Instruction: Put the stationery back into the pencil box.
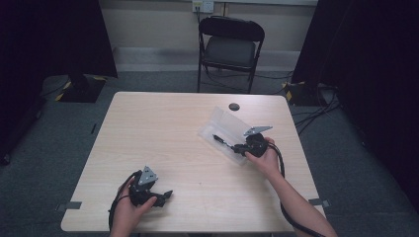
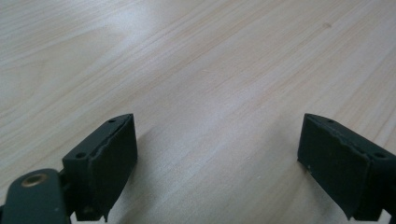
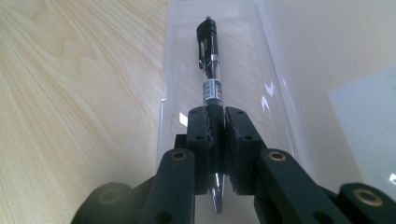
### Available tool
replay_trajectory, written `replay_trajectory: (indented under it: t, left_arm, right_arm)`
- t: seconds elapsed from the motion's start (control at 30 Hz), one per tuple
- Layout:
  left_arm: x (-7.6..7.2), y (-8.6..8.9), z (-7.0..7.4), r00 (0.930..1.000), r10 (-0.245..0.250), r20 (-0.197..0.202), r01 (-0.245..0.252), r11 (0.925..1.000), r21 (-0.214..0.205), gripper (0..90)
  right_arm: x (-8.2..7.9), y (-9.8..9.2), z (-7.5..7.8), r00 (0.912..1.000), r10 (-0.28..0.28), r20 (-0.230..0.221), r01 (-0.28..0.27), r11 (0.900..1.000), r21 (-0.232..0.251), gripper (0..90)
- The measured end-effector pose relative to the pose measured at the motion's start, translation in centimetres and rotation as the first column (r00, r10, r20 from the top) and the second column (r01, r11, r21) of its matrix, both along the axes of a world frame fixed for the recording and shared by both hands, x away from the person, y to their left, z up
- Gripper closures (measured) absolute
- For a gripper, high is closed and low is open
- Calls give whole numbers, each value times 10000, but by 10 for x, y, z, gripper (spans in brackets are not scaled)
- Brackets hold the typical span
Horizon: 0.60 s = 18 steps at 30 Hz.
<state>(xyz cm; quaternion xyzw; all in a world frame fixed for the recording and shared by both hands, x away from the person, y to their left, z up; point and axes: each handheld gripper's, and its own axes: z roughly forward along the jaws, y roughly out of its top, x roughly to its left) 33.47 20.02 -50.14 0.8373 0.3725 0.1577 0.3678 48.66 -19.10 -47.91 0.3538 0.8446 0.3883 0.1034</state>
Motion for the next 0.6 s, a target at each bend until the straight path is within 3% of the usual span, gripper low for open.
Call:
replay_trajectory:
  t: [0.6]
  left_arm:
    - [0, 0, 0, 10000, -2, 1, 2, 10000, 1, 117]
  right_arm:
    - [0, 3, -5, 10000, -17, 37, 19, 9992, -410, 808]
